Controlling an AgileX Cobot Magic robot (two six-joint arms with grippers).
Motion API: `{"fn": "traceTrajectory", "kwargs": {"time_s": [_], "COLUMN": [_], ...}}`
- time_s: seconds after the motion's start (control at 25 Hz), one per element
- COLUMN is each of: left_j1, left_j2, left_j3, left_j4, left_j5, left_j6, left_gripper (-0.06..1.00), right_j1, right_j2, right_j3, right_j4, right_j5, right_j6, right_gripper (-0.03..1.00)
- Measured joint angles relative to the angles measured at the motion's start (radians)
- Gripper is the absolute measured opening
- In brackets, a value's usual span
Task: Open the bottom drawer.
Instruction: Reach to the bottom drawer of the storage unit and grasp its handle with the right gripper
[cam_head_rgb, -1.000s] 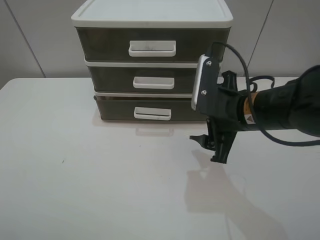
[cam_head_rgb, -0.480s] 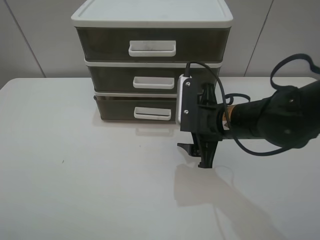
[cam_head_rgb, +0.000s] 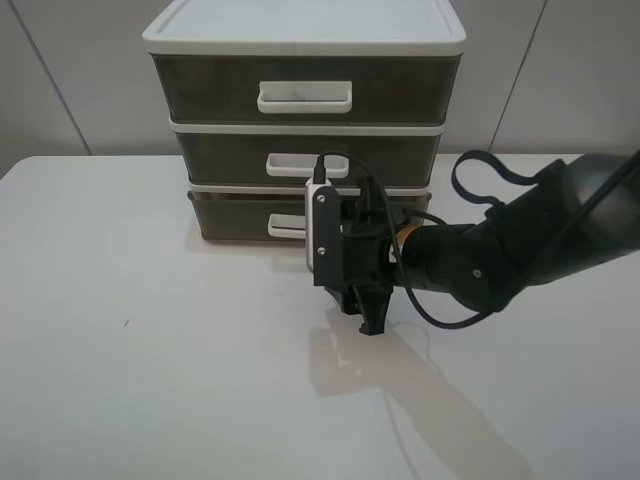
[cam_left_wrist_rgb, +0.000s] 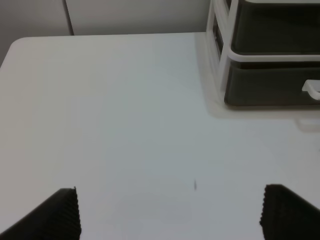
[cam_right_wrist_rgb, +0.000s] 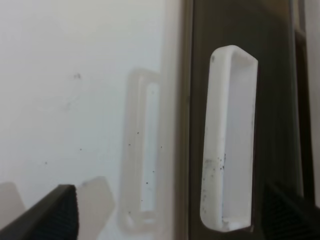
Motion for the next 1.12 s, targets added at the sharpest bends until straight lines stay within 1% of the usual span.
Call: {"fn": "traceTrajectory", "kwargs": {"time_s": [0.12,0.32,0.56,0.8,1.12], "left_j1": [0.000,0.000,0.000,0.000,0.000], "left_j2": [0.000,0.000,0.000,0.000,0.000], "left_j3": [0.000,0.000,0.000,0.000,0.000], "left_j4": [0.000,0.000,0.000,0.000,-0.005], "left_j5": [0.000,0.000,0.000,0.000,0.000], "left_j6": [0.000,0.000,0.000,0.000,0.000], "left_gripper": [0.74,0.74,0.74,0.74,0.74], "right_j1": [0.000,0.000,0.000,0.000,0.000], "right_j2": [0.030,0.054,0.092,0.117,0.129], "right_j3": [-0.034,-0.042,-0.043,-0.043,-0.075], "right_j4": [0.011,0.030,0.032,0.049,0.050], "right_j5": [-0.016,-0.078,-0.085,-0.129,-0.135], "right_j6": [-0.004,-0.009,-0.009,-0.009,-0.011], "right_gripper": [0.73,0.73,0.73,0.73,0.73]}}
